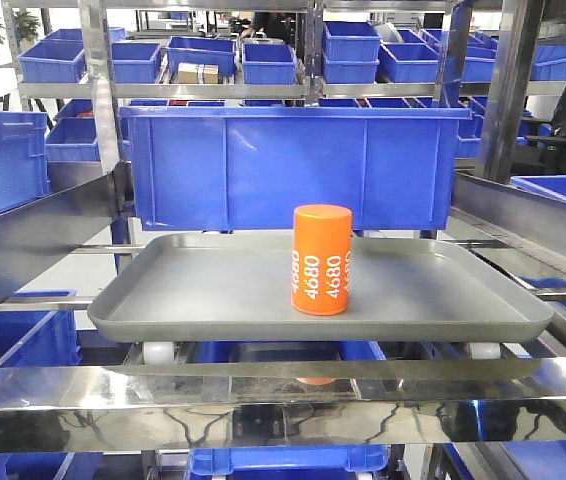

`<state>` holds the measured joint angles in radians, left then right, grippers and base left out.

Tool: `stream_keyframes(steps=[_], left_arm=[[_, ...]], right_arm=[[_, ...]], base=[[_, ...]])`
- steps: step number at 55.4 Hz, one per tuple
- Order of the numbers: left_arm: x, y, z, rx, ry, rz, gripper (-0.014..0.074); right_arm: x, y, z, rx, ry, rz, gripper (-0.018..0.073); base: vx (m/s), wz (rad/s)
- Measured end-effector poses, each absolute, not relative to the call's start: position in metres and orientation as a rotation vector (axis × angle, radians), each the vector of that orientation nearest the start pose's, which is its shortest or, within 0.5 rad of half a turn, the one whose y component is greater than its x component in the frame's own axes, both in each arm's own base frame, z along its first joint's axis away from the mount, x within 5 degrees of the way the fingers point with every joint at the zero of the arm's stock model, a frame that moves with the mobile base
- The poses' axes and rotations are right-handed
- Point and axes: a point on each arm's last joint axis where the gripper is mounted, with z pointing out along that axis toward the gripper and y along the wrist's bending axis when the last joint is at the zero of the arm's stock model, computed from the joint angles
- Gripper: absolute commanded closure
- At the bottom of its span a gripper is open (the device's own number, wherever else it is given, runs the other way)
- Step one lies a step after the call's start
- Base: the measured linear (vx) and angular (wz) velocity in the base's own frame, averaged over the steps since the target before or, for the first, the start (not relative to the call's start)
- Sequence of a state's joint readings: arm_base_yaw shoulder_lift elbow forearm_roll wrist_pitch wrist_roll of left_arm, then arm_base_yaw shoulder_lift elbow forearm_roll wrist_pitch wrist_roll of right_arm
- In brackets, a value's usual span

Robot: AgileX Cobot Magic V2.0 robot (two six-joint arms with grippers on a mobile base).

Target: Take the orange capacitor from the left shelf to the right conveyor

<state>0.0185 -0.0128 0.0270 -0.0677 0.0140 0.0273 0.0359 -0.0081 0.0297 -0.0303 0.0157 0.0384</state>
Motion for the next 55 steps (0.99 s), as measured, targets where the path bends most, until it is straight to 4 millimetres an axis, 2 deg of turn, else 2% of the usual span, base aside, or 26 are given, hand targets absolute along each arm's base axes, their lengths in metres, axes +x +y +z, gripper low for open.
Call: stream_keyframes(steps=[55], left_arm=[[0.0564,0.0010,0.2035,-0.044,1.511,-0.018,0.0603]], right_arm=[[0.0569,0.0020,0.2024,-0.021,1.518,0.035,0.0568]], base=[[0.00,0.00]])
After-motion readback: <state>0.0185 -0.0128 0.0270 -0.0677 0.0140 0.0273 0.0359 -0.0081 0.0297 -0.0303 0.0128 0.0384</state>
